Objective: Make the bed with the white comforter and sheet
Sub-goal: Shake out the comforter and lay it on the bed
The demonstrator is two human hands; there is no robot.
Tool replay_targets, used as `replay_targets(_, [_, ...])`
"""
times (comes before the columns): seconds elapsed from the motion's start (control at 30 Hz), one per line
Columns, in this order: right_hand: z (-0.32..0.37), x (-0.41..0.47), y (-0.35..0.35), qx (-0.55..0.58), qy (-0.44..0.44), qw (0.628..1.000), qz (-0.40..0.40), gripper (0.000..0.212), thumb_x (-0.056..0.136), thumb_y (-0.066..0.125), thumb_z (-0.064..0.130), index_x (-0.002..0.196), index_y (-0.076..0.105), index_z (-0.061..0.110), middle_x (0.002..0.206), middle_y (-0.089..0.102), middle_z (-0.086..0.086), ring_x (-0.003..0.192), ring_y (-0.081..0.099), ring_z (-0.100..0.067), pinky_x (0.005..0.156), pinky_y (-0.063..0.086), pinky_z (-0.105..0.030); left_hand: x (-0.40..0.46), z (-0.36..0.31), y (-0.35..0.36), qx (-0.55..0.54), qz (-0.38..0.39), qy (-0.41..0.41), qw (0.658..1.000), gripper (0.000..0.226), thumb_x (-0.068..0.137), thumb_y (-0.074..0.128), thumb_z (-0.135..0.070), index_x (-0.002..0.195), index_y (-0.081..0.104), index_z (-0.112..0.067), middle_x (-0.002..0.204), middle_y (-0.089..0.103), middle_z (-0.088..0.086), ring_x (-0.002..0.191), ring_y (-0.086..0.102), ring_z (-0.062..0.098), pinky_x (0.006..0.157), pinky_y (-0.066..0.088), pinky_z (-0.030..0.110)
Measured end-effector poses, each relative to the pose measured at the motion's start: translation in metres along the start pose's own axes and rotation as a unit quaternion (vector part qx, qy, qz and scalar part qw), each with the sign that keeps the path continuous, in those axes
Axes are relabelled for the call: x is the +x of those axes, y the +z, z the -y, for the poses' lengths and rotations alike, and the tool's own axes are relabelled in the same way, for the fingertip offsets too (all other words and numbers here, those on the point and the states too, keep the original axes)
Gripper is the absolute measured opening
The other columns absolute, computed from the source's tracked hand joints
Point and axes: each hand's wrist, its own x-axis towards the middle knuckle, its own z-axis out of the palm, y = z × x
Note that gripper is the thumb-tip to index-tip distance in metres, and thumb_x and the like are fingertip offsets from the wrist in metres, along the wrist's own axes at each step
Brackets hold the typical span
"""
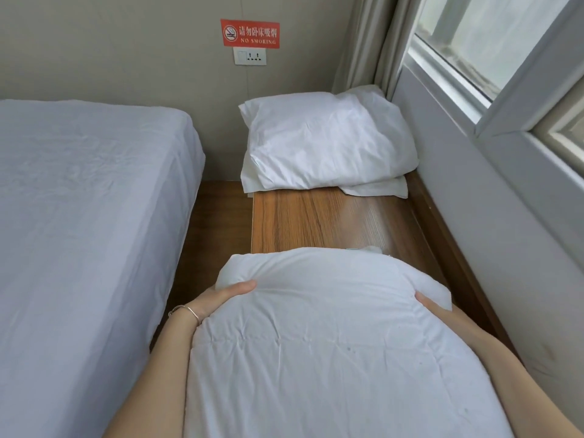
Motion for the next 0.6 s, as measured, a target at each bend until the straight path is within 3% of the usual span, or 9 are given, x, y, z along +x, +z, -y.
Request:
replay_targets(0.1, [0.015,-0.024,0.011,0.020,-0.031,0.999,-0.036,0.061,0.077,0.072,0.057,0.127,0.058,0.024,0.112,0.066,0.002,0.094,0.063,-0.016,0.071,0.049,-0.031,-0.030,-0.017,0.007,-0.025,-0.035,0.056,0.998,0.103,0.029,0.079,-0.070,0.114,0.055,-0.018,0.098,0.064,-0.004,0.088,0.063,0.014,0.067,0.046,0.026])
replay_targets(0.2, [0.050,-0.047,0.031,0.028,-0.084,0.992,-0.089,0.031,0.080,0.075,0.044,0.099,0.064,0.023,0.096,0.066,0.004,0.085,0.061,-0.014,0.064,0.045,-0.029,-0.046,-0.043,0.000,-0.023,-0.075,0.112,0.991,0.096,0.053,0.082,-0.063,0.129,0.052,-0.013,0.102,0.058,-0.006,0.078,0.054,0.006,0.073,0.041,0.027])
replay_targets(0.23, [0.066,-0.055,0.042,0.027,-0.097,0.990,-0.101,0.030,0.075,0.077,0.046,0.093,0.064,0.026,0.096,0.066,0.004,0.085,0.062,-0.016,0.069,0.048,-0.032,-0.053,-0.053,-0.006,-0.013,-0.090,0.127,0.988,0.099,0.054,0.081,-0.063,0.133,0.051,-0.011,0.108,0.057,-0.004,0.080,0.055,0.008,0.076,0.040,0.028])
replay_targets(0.37, [0.131,-0.086,0.096,0.008,-0.150,0.975,-0.162,0.064,0.043,0.069,0.070,0.090,0.066,0.027,0.093,0.070,0.004,0.089,0.065,-0.023,0.088,0.052,-0.048,-0.077,-0.077,-0.059,-0.012,-0.155,0.184,0.971,0.103,0.042,0.076,-0.062,0.132,0.053,-0.016,0.121,0.058,-0.002,0.100,0.056,0.021,0.089,0.043,0.035])
replay_targets(0.43, [0.169,-0.103,0.134,-0.005,-0.176,0.967,-0.184,0.061,0.043,0.067,0.073,0.086,0.067,0.029,0.088,0.070,0.009,0.086,0.065,-0.020,0.088,0.051,-0.047,-0.086,-0.080,-0.102,-0.027,-0.185,0.194,0.963,0.098,0.041,0.076,-0.061,0.127,0.057,-0.017,0.118,0.059,-0.003,0.103,0.057,0.022,0.092,0.044,0.036])
replay_targets(0.6, [0.279,-0.128,0.245,-0.022,-0.242,0.947,-0.211,0.050,0.057,0.069,0.069,0.078,0.064,0.024,0.075,0.066,0.012,0.078,0.061,-0.014,0.079,0.048,-0.039,-0.112,-0.103,-0.237,-0.084,-0.223,0.257,0.937,0.061,0.046,0.082,-0.053,0.094,0.053,-0.030,0.093,0.058,-0.008,0.091,0.058,0.019,0.082,0.044,0.032])
